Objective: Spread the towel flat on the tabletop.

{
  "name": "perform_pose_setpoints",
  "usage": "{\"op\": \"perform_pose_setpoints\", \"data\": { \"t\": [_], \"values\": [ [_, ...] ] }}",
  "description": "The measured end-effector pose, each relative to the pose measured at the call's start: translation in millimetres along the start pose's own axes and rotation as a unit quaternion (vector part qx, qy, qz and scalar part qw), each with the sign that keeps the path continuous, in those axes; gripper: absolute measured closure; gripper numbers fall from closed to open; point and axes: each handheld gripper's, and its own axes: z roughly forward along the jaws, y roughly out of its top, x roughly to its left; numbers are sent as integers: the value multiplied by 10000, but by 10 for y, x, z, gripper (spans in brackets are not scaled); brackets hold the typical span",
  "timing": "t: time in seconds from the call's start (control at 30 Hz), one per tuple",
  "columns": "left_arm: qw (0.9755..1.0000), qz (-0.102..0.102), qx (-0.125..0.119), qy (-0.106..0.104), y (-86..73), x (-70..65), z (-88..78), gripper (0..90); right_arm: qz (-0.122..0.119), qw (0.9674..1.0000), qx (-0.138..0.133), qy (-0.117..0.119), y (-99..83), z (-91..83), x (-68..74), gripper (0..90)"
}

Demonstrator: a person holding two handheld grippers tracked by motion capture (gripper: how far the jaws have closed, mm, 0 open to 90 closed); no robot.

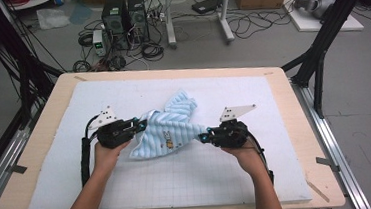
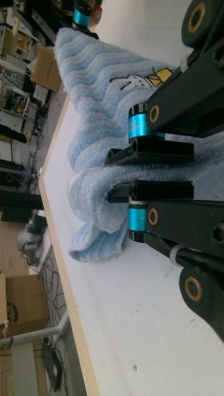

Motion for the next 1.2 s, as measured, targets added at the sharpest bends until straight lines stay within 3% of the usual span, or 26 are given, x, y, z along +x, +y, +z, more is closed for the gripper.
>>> {"op": "perform_pose_setpoints", "data": {
  "t": [0.13,0.2,0.3,0.37,0.43,0.5,0.57,0.67,0.8,0.97,1.1,1.2],
  "values": [
    [9992,15,213,343,-52,41,41,820,378,9987,169,-295,14,116,-119,815],
    [9972,35,397,627,-82,84,62,818,585,9966,369,-450,34,243,-199,804],
    [9935,-35,657,928,-135,146,110,802,938,9898,716,-800,58,454,-309,805],
    [9900,-121,813,1146,-176,189,144,767,989,9856,892,-1041,62,560,-352,804],
    [9885,-285,836,1224,-199,220,146,678,1019,9796,1082,-1354,49,661,-398,756],
    [9881,-447,780,1247,-194,236,119,540,1068,9764,1107,-1513,24,706,-427,675],
    [9896,-465,646,1201,-181,240,66,502,1076,9767,992,-1568,7,683,-420,628],
    [9917,-499,479,1083,-177,250,-22,455,1054,9807,598,-1531,-9,532,-368,558],
    [9931,-540,355,982,-224,263,-154,409,742,9835,252,-1629,-4,341,-233,557],
    [9948,-570,317,784,-313,213,-272,367,594,9855,255,-1567,-117,265,-116,587],
    [9953,-532,313,741,-378,141,-360,363,546,9842,471,-1617,-251,404,-53,568],
    [9954,-530,369,712,-427,71,-429,361,586,9838,426,-1639,-237,505,-38,561]
  ]
}}
